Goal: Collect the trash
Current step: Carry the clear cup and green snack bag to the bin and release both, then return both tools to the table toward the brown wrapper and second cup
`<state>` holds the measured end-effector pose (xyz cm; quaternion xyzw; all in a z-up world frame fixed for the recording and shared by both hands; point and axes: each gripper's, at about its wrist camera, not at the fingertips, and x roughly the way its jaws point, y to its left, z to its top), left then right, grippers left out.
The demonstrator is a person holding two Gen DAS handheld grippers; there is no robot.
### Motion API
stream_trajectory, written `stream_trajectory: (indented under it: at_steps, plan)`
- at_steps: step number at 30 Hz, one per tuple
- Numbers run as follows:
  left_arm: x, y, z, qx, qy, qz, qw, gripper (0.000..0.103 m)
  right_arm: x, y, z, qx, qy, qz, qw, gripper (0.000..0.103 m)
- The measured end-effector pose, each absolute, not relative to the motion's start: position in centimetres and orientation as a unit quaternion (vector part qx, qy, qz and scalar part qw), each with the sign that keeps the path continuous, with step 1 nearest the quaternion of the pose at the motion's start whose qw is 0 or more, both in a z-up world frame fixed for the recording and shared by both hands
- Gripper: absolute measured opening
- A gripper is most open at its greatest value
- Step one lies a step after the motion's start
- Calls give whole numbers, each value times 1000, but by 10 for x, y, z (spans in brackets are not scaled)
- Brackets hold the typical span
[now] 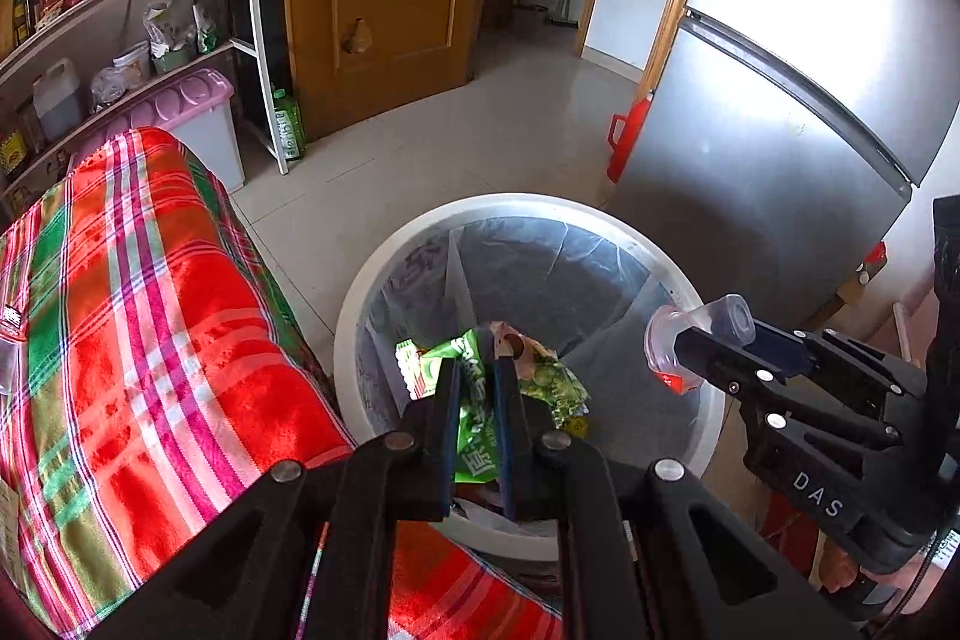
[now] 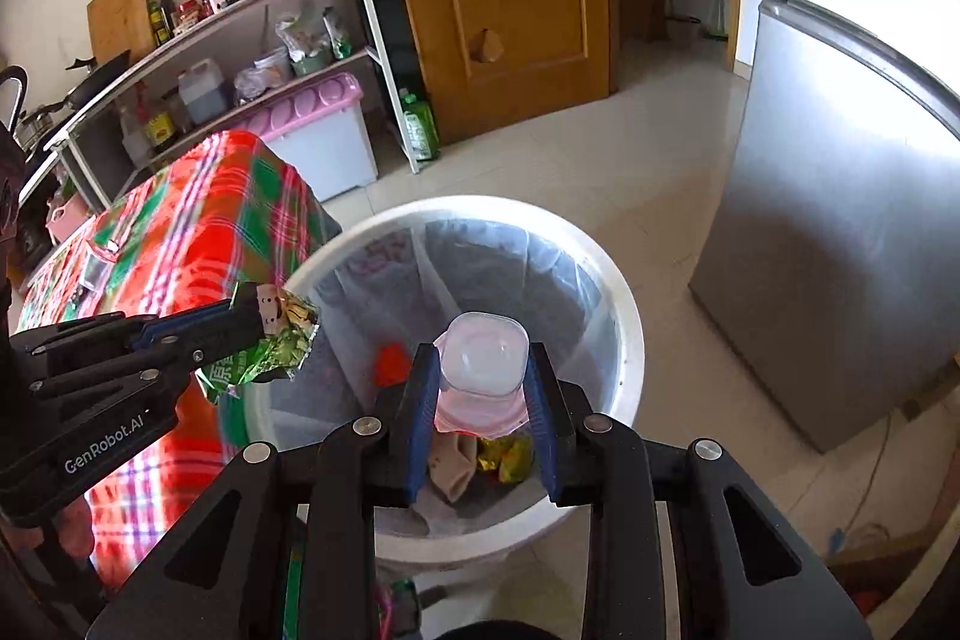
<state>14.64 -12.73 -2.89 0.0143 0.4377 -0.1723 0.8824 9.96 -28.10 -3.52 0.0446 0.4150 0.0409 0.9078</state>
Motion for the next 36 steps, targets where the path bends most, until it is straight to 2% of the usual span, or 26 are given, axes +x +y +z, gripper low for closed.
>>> stream_trajectory:
  at_steps: [9, 10, 12, 14, 18, 22, 36]
  plan:
    - [158, -124, -41, -1, 459, -157, 874, 16, 112, -286, -55, 45, 439, 37, 896, 31]
    - [158, -123, -41, -4, 461, -159, 873, 21, 113, -286, -56, 46, 440, 36, 896, 31]
    - [157, -123, -42, 0, 460, -154, 875, 32, 114, -286, -57, 46, 442, 32, 895, 44]
    - [157, -123, -41, -1, 458, -153, 876, 43, 114, -286, -59, 49, 442, 33, 895, 50]
    - [155, -119, -38, -4, 455, -152, 877, 45, 114, -286, -58, 47, 441, 31, 896, 51]
    - [150, -112, -33, -6, 449, -150, 881, 59, 111, -286, -54, 48, 438, 30, 897, 51]
    - [115, -50, -1, -36, 400, -115, 908, 68, 91, -257, -26, 51, 404, 53, 912, 52]
